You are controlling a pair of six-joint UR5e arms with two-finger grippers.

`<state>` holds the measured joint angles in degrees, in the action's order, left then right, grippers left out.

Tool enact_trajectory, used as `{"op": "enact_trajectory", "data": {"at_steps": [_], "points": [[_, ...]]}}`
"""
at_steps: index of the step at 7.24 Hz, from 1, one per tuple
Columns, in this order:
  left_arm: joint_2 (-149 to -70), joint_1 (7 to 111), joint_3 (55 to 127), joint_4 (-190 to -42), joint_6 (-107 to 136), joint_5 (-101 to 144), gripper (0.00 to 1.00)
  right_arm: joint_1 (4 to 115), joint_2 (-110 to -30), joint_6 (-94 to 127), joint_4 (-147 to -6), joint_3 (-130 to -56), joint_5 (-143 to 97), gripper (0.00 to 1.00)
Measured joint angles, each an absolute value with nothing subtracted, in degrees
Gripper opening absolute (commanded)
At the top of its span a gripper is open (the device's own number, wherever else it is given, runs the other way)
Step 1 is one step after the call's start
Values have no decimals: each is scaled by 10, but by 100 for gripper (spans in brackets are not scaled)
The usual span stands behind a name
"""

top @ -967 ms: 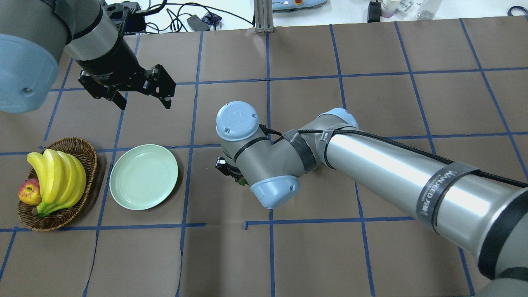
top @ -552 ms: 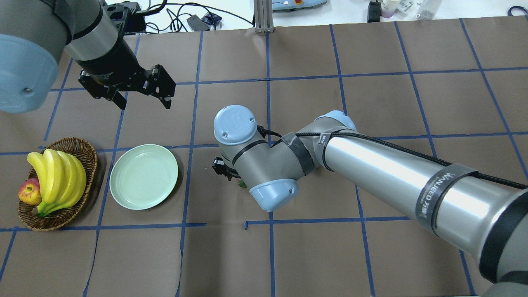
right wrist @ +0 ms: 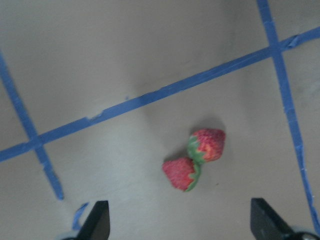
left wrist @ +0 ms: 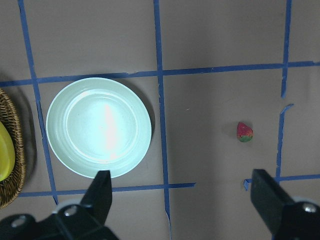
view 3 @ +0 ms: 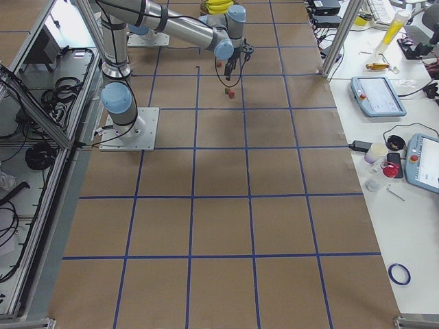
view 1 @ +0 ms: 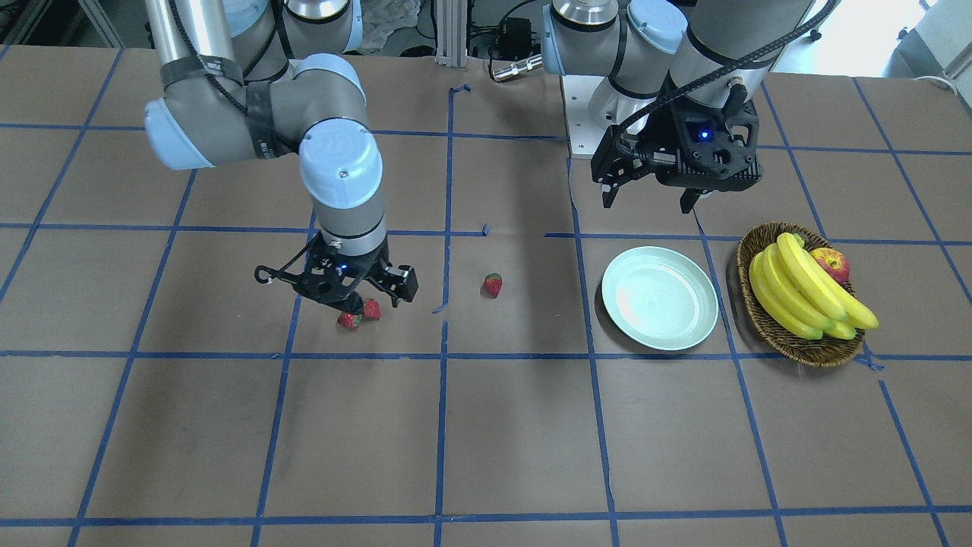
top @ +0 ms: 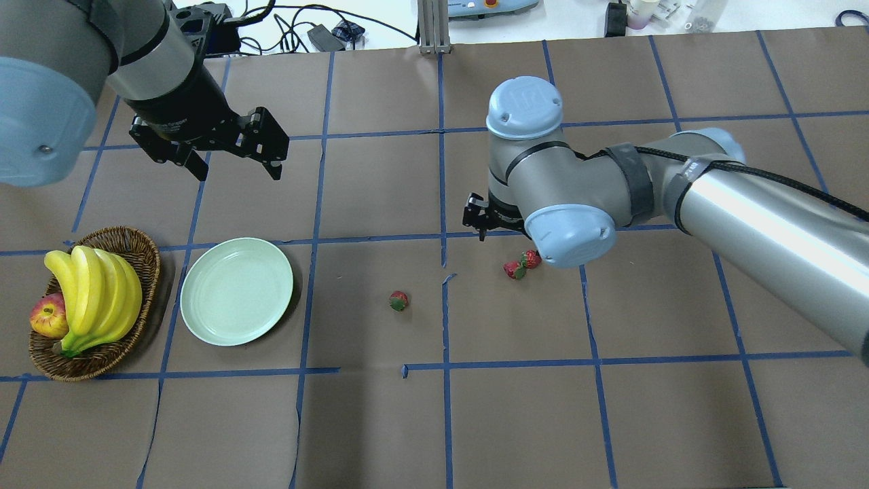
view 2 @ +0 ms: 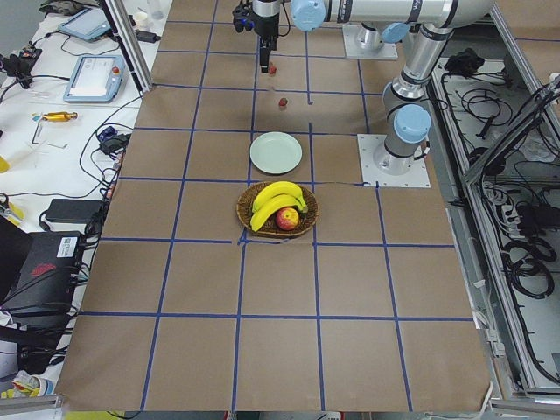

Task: Collect all strawberries into plate
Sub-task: 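Return the right gripper to the cluster and grasp a second strawberry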

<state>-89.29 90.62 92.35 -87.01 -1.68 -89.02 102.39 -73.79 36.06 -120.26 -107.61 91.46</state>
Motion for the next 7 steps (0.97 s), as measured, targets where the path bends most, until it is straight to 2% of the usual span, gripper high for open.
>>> {"op": "enact_trajectory", "data": {"at_steps": [3,4,5,6,7], "points": [[-894,906,924,-870,-17,-889,100,984,-720,553,-1289,-1139,883,99],[-894,906,924,-870,-17,-889,100,981,-708,581,-1306,-1145,882,82],[-895,906,924,-870,-17,-889,100,980,-701,595,-1315,-1149,884,45],[-895,906,924,-870,-16,-889,100,979,-698,600,-1323,-1152,884,0],[-895,906,924,-870,-16,-889,100,979,-696,602,-1330,-1154,882,0]]}}
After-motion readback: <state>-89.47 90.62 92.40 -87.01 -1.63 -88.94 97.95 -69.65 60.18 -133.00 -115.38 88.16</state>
